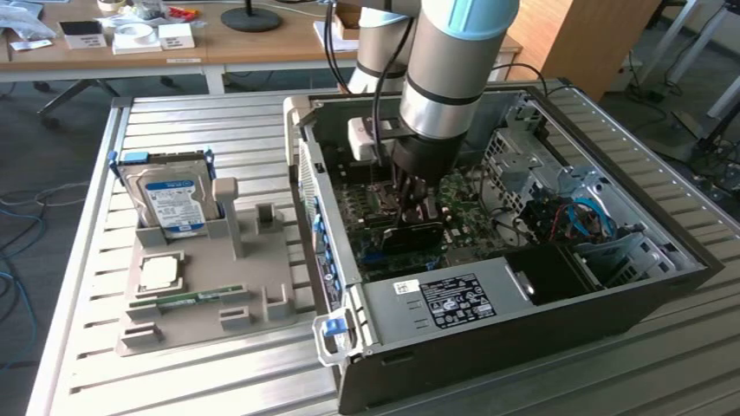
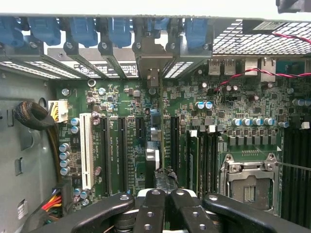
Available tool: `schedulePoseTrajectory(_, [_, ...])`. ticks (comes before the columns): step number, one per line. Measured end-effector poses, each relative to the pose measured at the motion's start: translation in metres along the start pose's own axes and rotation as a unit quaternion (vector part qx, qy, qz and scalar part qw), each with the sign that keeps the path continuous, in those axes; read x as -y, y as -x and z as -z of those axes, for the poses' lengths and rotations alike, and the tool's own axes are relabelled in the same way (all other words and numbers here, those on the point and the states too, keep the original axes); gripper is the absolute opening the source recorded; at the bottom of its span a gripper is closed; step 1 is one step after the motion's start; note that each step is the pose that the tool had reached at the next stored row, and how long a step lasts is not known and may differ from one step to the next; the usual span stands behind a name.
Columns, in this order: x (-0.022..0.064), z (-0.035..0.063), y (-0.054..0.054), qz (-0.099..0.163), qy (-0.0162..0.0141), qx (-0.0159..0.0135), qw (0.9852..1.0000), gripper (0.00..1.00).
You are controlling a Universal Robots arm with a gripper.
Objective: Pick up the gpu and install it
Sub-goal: 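Press down on the gpu until it lock into place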
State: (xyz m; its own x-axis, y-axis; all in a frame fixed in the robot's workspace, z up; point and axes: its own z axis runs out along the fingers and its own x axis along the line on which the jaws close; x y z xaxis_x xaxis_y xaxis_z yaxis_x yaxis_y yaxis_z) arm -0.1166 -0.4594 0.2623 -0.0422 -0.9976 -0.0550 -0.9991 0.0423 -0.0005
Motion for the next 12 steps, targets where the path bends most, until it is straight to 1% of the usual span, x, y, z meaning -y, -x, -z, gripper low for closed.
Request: schedulePoseTrajectory(12, [-0.0005,-0.0017,-0.0001,0.0,0.0,0.0,1.0,0.11])
